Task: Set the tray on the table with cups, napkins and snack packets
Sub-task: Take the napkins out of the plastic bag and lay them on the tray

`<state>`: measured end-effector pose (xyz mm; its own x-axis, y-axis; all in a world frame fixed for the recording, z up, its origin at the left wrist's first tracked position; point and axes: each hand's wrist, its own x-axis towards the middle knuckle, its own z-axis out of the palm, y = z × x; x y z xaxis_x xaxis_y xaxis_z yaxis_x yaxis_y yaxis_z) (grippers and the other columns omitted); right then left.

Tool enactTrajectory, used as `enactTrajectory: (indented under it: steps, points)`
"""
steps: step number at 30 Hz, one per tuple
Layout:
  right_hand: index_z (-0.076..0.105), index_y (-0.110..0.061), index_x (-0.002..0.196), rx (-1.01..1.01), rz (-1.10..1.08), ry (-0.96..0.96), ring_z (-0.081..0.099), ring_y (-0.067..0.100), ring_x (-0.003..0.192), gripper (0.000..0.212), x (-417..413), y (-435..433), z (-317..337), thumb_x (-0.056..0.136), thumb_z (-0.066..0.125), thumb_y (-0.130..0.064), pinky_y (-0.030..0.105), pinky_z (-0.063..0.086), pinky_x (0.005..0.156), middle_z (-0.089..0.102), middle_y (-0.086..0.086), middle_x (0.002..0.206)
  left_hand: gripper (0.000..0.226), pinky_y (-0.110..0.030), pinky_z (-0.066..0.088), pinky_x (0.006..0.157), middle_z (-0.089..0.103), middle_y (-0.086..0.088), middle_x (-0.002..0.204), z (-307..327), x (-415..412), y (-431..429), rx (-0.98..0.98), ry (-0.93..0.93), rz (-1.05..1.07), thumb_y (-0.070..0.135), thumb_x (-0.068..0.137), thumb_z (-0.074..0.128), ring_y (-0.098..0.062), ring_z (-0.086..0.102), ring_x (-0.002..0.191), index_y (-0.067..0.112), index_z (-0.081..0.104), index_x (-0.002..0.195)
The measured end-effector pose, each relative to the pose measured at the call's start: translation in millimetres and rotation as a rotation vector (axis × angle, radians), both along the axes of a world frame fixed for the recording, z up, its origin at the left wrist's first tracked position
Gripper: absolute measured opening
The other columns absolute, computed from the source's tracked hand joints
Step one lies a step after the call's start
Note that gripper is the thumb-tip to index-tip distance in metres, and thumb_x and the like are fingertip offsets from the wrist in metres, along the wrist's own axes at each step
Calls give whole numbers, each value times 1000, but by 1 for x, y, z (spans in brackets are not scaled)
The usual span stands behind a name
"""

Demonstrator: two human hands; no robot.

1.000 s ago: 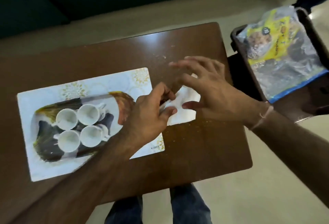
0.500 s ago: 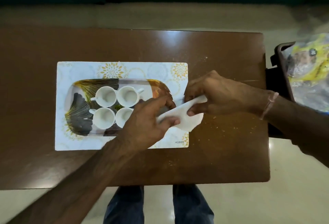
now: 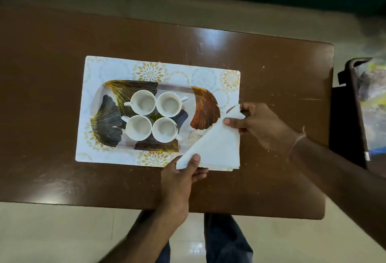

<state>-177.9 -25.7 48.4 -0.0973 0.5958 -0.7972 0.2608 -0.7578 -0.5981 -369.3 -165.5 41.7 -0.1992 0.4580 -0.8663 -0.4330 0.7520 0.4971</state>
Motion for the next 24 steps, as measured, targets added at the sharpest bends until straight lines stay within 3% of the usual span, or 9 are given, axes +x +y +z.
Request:
enactTrajectory:
  steps: [3,6,7,9,11,15,18,21,24]
  points:
    - [67,-1,118,-29,-194,-25,74,29,98,38,-13,-17,-27,83,78,-8,26,57,61,76,11,109,24,-31,61,57,77,-15,88,-21,0,4,-111,-40,210,15,87,73,-28,76,70,4,66,107]
    - [67,-1,119,36,-332,-127,73,26,95,38,-28,-28,-49,85,78,-13,37,58,77,74,11,108,23,-30,60,53,77,-14,84,-39,-2,6,-91,3,218,15,89,72,-27,75,65,3,66,107]
    - [68,-5,115,112,-292,-233,72,20,89,36,-33,-31,-54,84,80,-18,34,58,77,74,6,102,22,-29,60,52,78,-12,82,-44,-4,5,-74,55,164,18,89,73,-27,76,66,5,68,106]
    - [68,-17,106,289,-157,-433,64,5,77,29,-43,-36,-59,82,81,-27,14,50,66,68,-8,90,23,-28,59,50,78,-9,76,-53,-8,2,-61,178,40,27,87,75,-27,76,65,9,70,102]
    - [66,-18,107,383,-103,-487,60,4,75,30,-52,-38,-63,83,80,-29,4,43,61,64,-11,89,27,-27,58,48,77,-6,70,-58,-12,1,-79,244,-28,34,85,77,-25,76,62,10,72,95]
    - [62,-12,120,435,-64,-563,64,18,93,40,-61,-38,-71,85,77,-27,25,50,80,67,4,113,38,-25,55,44,75,-2,62,-60,-19,4,-119,319,-151,48,81,77,-19,71,50,11,72,86]
    - [49,-17,135,497,11,-647,53,25,121,56,-63,-41,-68,88,73,-33,41,49,101,52,9,135,53,-31,54,48,67,-1,51,-51,-25,4,-135,596,-393,63,80,69,-17,65,46,12,65,65]
    - [45,-22,138,769,341,-872,39,29,136,54,-59,-56,-58,91,61,-43,54,32,109,40,8,149,46,-32,51,59,60,4,58,-38,-30,-6,150,934,-637,54,88,65,-15,59,58,16,57,63]
    - [49,-21,141,996,771,-791,34,29,146,46,-52,-77,-60,97,48,-37,56,23,115,38,5,158,19,-29,49,89,66,1,104,-31,-22,-18,624,951,-855,33,92,64,-13,59,102,17,65,103]
